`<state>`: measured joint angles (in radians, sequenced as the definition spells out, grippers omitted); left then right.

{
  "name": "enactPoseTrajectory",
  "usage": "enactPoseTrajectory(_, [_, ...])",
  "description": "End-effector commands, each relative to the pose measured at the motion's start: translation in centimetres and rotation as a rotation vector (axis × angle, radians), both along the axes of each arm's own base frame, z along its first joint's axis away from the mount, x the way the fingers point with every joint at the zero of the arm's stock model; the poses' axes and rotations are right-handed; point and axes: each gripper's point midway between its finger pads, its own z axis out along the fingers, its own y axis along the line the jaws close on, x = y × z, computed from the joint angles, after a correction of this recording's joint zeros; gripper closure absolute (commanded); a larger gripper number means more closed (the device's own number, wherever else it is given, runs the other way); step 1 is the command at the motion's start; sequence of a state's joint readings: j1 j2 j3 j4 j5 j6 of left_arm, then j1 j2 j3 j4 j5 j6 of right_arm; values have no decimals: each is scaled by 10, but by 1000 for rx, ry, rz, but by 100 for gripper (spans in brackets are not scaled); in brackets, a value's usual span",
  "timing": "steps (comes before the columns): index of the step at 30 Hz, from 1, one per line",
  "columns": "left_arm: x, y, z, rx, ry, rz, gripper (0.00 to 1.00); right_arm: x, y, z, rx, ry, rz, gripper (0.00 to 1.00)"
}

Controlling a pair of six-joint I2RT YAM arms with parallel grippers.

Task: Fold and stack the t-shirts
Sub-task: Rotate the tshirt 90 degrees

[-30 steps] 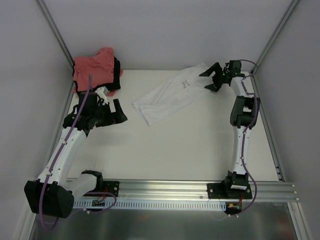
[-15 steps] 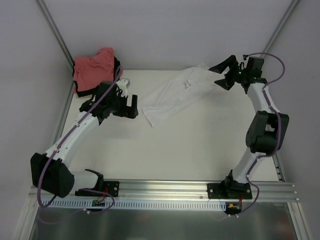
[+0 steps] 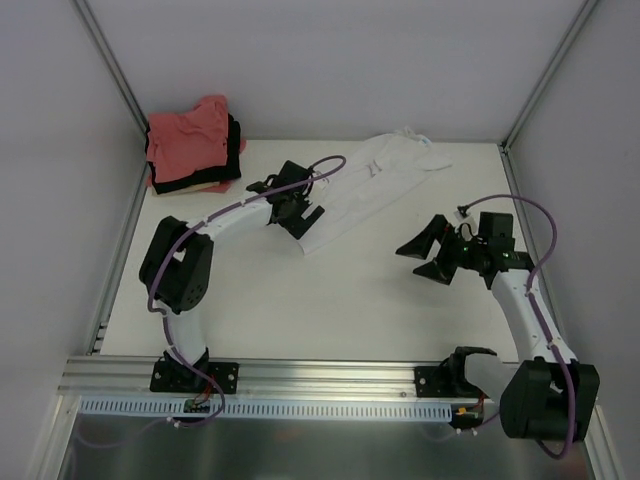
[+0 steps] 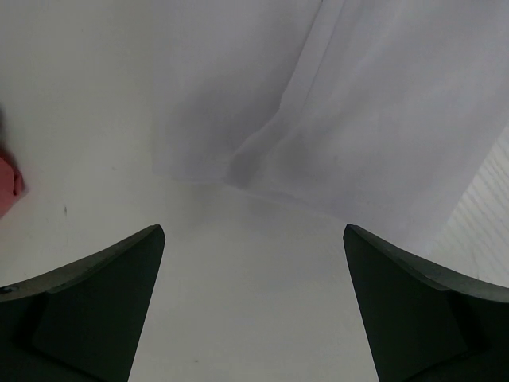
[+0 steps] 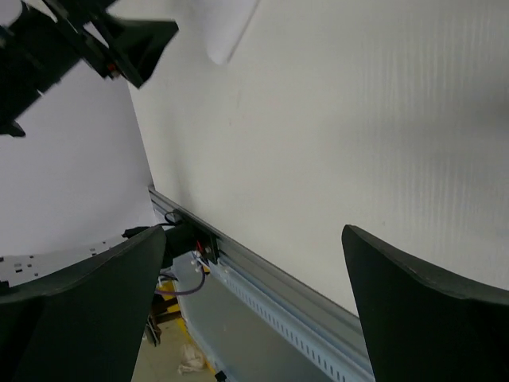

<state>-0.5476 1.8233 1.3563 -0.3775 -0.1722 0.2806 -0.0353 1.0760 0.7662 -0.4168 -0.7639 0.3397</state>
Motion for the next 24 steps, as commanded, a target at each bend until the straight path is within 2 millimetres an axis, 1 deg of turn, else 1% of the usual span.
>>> enactPoseTrajectory(1, [30, -13, 19, 70, -115, -53, 1, -34, 0, 5, -41, -42, 78, 1])
enactPoseTrajectory(2, [33, -13, 7, 99, -98, -59, 1, -41, 0, 4, -45, -28, 84, 0])
enactPoseTrajectory(3, [36, -13, 4, 110, -93, -56, 1, -46, -1, 7, -58, -55, 95, 0])
enactPoseTrajectory(4, [40, -17, 5, 107, -101, -57, 1, -49, -1, 9, -60, -61, 97, 1])
enactPoseTrajectory(5, [42, -17, -3, 110, -86, -57, 1, -52, 0, 11, -54, -64, 101, 1])
enactPoseTrajectory(6, [43, -20, -6, 105, -81, -63, 1, -54, 1, 12, -51, -70, 101, 1])
enactPoseTrajectory(7, [46, -27, -5, 89, -82, -72, 1, -56, 2, 12, -45, -68, 104, 0])
enactPoseTrajectory(8, [44, -25, -18, 109, -41, -72, 1, -58, 2, 12, -42, -62, 106, 1])
enactPoseTrajectory(9, [48, -28, -17, 108, -43, -76, 1, -59, 2, 14, -42, -66, 110, 1])
enactPoseTrajectory(10, [49, -30, -21, 106, -30, -80, 1, -60, 3, 15, -38, -68, 113, 0])
enactPoseTrajectory(11, [44, -29, -35, 116, 19, -78, 1, -62, 3, 16, -35, -66, 114, 0])
enactPoseTrajectory(12, [43, -32, -40, 109, 38, -80, 1, -63, 3, 17, -37, -73, 114, 1])
enactPoseTrajectory(13, [44, -36, -42, 97, 49, -81, 1, -64, 3, 20, -39, -86, 109, 1])
enactPoseTrajectory(14, [40, -40, -55, 86, 94, -85, 1, -66, 3, 21, -41, -84, 109, 1])
enactPoseTrajectory(15, [33, -39, -62, 96, 140, -92, 1, -68, 3, 23, -40, -90, 110, 1])
enactPoseTrajectory(16, [34, -43, -62, 83, 150, -93, 1, -69, 3, 25, -37, -93, 108, 1])
enactPoseTrajectory(17, [30, -44, -70, 77, 183, -90, 1, -72, 3, 29, -41, -107, 106, 0])
enactPoseTrajectory(18, [24, -48, -72, 63, 225, -100, 1, -73, 3, 31, -46, -113, 105, 1])
enactPoseTrajectory(19, [20, -49, -77, 56, 253, -90, 1, -75, 2, 33, -50, -123, 98, 1])
enactPoseTrajectory(24, [-6, -52, -84, 16, 381, -96, 1, -79, 2, 39, -47, -137, 90, 1])
